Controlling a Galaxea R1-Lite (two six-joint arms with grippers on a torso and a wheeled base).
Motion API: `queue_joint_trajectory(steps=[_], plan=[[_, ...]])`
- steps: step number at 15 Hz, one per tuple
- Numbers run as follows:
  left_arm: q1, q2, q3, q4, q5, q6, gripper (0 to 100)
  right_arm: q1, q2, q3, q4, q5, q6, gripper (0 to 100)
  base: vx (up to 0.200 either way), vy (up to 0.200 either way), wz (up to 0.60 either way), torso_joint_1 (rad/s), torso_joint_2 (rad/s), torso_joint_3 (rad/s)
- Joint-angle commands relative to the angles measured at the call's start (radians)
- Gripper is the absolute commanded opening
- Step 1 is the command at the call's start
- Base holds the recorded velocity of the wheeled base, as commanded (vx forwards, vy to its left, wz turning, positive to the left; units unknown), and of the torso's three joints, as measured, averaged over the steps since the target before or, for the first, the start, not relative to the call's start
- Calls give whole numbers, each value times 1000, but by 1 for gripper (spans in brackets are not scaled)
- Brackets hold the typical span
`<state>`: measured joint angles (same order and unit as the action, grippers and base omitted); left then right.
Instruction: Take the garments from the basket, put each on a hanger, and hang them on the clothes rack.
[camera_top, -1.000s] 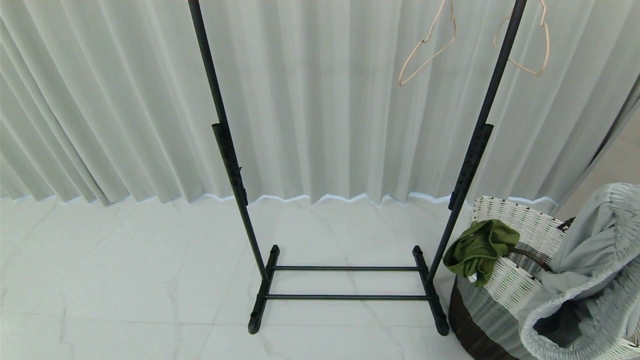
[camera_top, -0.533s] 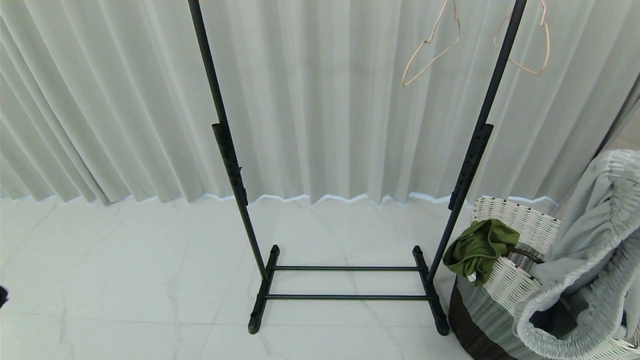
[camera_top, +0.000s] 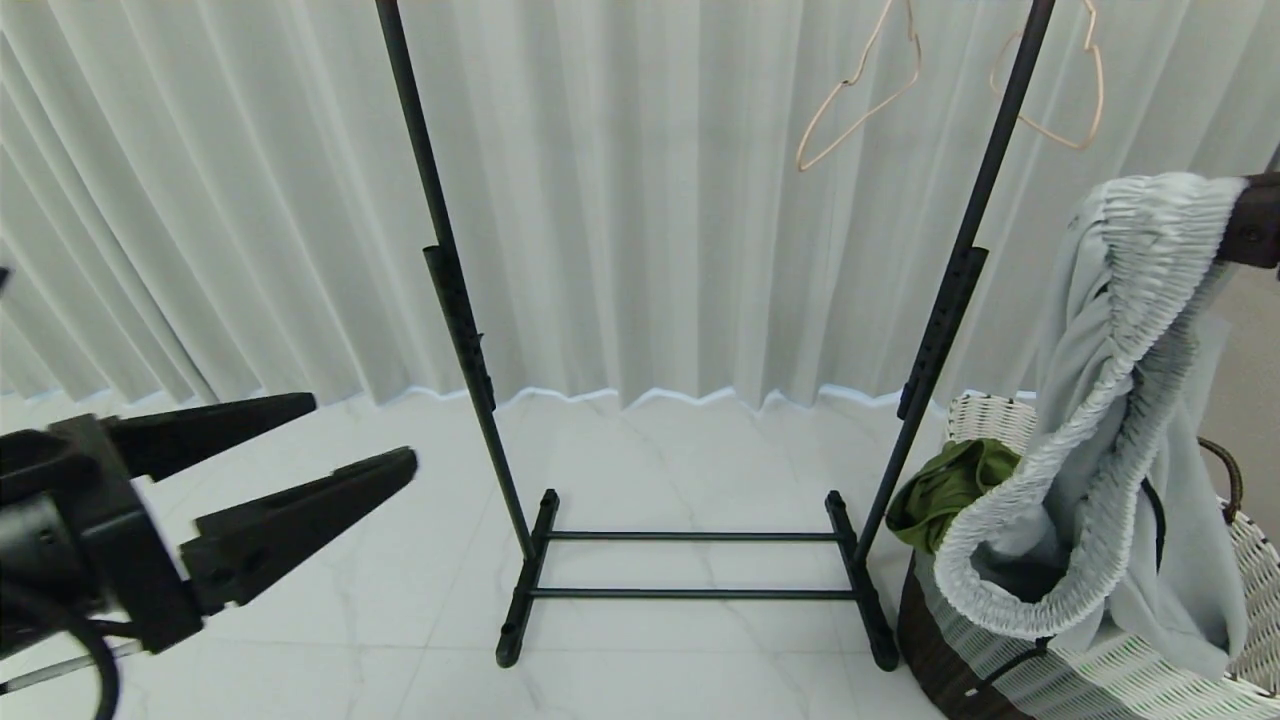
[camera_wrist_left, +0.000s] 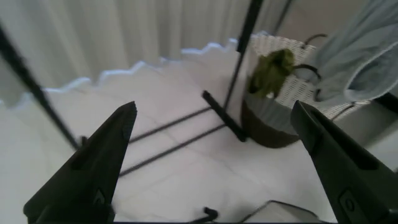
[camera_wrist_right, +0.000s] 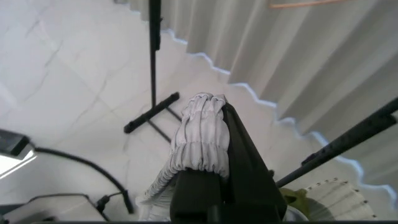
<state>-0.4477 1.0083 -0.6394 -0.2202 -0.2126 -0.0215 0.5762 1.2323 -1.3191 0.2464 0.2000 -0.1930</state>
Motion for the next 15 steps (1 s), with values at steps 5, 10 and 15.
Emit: queue_joint_trajectory(steps=[5, 10, 15], plan=[[-418, 484, -238, -37, 216, -327, 100, 39, 59, 15, 2, -2, 1, 0, 0, 0, 0, 0, 0, 0], [-611, 724, -292, -54, 334, -500, 100, 57, 55, 18, 8, -10, 10, 0, 0, 0, 0, 0, 0, 0], [-683, 842, -390, -123, 335, -515, 100, 79, 53, 24, 2, -25, 33, 0, 0, 0, 0, 0, 0, 0]])
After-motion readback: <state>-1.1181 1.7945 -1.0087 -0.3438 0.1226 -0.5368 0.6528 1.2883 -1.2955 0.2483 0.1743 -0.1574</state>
